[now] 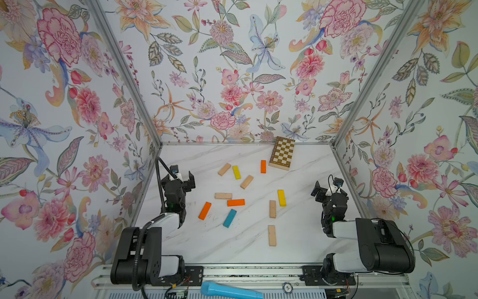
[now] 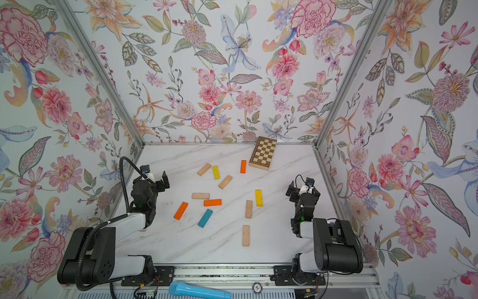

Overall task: Assemble the number 6 with building blocks
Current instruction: Move the building block to the center of the board.

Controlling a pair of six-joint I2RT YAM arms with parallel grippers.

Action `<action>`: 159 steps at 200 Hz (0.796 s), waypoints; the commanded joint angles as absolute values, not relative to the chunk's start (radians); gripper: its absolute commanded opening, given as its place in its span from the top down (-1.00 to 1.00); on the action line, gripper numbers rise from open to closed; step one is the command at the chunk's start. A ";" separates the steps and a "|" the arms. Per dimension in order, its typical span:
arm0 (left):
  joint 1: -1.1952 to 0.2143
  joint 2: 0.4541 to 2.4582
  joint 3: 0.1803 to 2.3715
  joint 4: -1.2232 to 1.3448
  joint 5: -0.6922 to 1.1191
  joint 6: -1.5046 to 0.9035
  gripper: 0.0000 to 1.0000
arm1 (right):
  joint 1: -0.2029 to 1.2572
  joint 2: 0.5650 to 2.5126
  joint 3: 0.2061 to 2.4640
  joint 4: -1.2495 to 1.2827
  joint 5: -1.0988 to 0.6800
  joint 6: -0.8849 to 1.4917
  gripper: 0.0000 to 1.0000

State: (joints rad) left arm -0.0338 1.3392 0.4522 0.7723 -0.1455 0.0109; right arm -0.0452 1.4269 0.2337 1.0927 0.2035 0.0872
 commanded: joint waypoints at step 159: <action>-0.238 1.385 1.129 -0.300 0.066 -0.200 -0.98 | 0.148 1.069 0.615 0.131 0.429 0.558 -0.98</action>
